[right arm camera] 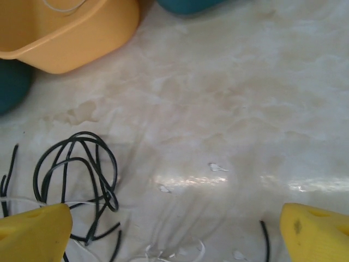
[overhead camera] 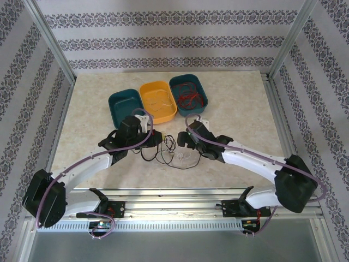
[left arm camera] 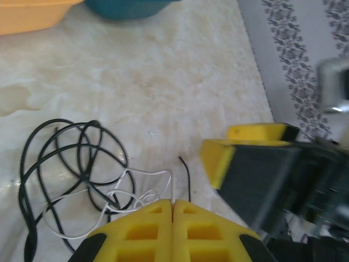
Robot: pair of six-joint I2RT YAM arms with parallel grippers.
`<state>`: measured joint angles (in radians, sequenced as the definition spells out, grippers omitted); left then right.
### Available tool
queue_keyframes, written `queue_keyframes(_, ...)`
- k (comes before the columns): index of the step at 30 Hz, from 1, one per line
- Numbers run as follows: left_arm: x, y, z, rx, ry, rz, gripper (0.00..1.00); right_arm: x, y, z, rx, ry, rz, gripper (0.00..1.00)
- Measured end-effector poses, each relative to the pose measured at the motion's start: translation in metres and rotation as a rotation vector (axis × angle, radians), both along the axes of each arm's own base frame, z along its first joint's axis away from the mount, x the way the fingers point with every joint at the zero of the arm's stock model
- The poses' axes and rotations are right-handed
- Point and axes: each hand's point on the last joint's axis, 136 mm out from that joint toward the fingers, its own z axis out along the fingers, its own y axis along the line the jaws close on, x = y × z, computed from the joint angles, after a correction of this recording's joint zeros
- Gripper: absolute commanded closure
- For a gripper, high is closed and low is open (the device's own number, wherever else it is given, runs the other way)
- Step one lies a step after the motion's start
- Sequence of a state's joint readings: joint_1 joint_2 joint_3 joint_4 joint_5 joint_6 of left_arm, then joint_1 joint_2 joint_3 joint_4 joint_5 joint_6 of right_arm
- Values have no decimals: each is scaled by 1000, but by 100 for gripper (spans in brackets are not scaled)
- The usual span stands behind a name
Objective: Untangle the cables
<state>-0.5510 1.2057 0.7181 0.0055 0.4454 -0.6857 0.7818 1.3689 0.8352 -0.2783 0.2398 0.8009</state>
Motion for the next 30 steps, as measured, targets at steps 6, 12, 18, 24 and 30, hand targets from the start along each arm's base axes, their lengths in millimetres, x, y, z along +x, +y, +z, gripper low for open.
queue_keyframes(6, -5, -9, 33, -44, -82, -75, 100, 2, 21, -24, -3, 80, 60, 11)
queue_keyframes(12, -6, -11, 48, -52, -131, -96, 100, 3, 34, -43, -7, 144, 88, 12)
queue_keyframes(18, -2, -13, 60, -62, -160, -98, 100, 1, 33, -45, -13, 157, 90, 12)
queue_keyframes(24, 5, -15, 91, -83, -236, -92, 100, 3, 28, -47, -7, 171, 64, 11)
queue_keyframes(30, 9, -12, 117, -92, -308, -65, 100, 0, 20, -55, -9, 193, 40, 11)
